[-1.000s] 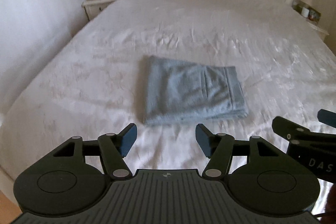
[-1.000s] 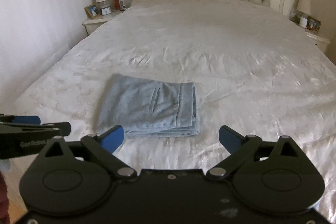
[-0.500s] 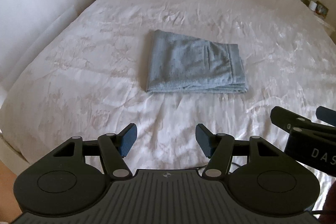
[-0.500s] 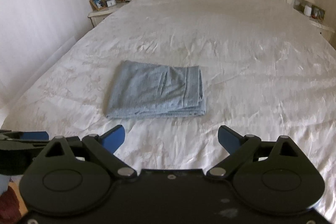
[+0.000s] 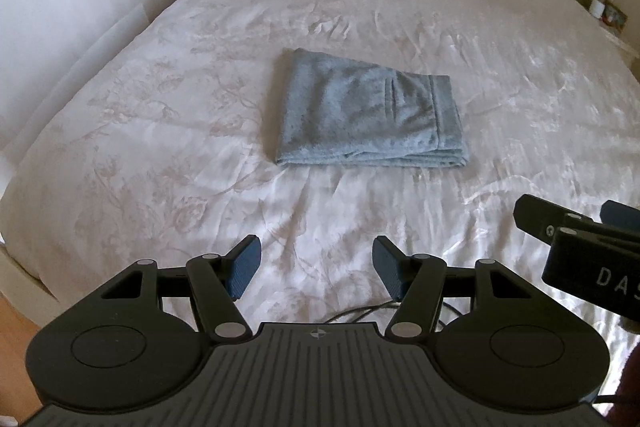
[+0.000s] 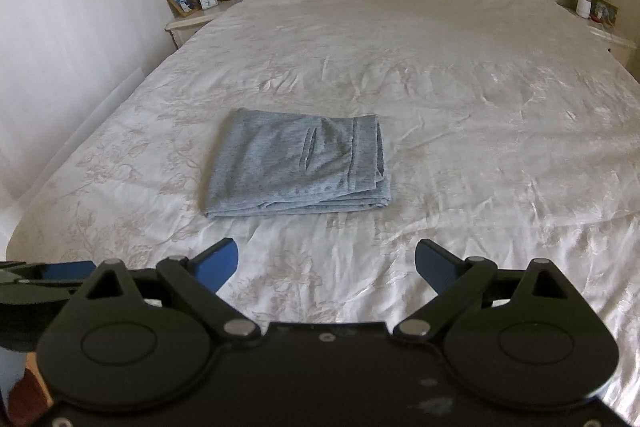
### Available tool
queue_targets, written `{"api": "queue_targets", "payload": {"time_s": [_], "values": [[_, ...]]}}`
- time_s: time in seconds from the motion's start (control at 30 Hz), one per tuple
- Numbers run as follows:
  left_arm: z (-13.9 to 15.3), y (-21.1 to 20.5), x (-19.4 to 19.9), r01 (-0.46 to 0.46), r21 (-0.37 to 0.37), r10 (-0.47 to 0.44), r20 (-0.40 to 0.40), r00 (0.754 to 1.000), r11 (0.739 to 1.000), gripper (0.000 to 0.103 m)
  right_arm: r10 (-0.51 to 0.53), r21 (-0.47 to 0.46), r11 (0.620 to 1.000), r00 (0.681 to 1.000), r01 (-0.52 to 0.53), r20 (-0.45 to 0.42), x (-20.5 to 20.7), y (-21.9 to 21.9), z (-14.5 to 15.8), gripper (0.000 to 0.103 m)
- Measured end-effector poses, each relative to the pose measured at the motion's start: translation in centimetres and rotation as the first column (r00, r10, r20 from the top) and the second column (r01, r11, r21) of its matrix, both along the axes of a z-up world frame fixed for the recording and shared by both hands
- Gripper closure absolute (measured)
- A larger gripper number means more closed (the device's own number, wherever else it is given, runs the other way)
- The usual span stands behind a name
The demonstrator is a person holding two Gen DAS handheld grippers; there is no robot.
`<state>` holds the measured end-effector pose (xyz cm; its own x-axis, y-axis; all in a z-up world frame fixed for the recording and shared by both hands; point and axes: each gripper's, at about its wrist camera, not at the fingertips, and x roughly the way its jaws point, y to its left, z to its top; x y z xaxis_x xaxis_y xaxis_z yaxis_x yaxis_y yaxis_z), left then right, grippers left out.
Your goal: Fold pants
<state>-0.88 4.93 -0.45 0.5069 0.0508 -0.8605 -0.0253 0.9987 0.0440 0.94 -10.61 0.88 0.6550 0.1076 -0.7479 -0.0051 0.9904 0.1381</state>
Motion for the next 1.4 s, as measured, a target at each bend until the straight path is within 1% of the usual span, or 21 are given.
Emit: {"api": "queue_targets", "payload": {"time_s": [0.67,1.07,1.4], "values": [[-0.8,-0.3,1.0,-0.017,-0.010,0.017,-0.033,0.999,1.000,0.043,-0.018,0.008,1.000,1.000,0.018,-0.012,1.3,0.2,-0.6,0.003],[-1.2,0.3,1.7,-0.029,-0.011,0.028,-0.057,0.998,1.000,0.043,0.008,0.021,1.000,0.999,-0.008,-0.038,2.3,0.8,-1.2,0.003],[-1.4,0.1,2.2,-0.027,-0.014,0.026,-0.070,0.997,1.000,0.043,0.002,0.027,1.000,0.999,-0.001,-0.049,2.7,0.8,-1.5,0.003]]}}
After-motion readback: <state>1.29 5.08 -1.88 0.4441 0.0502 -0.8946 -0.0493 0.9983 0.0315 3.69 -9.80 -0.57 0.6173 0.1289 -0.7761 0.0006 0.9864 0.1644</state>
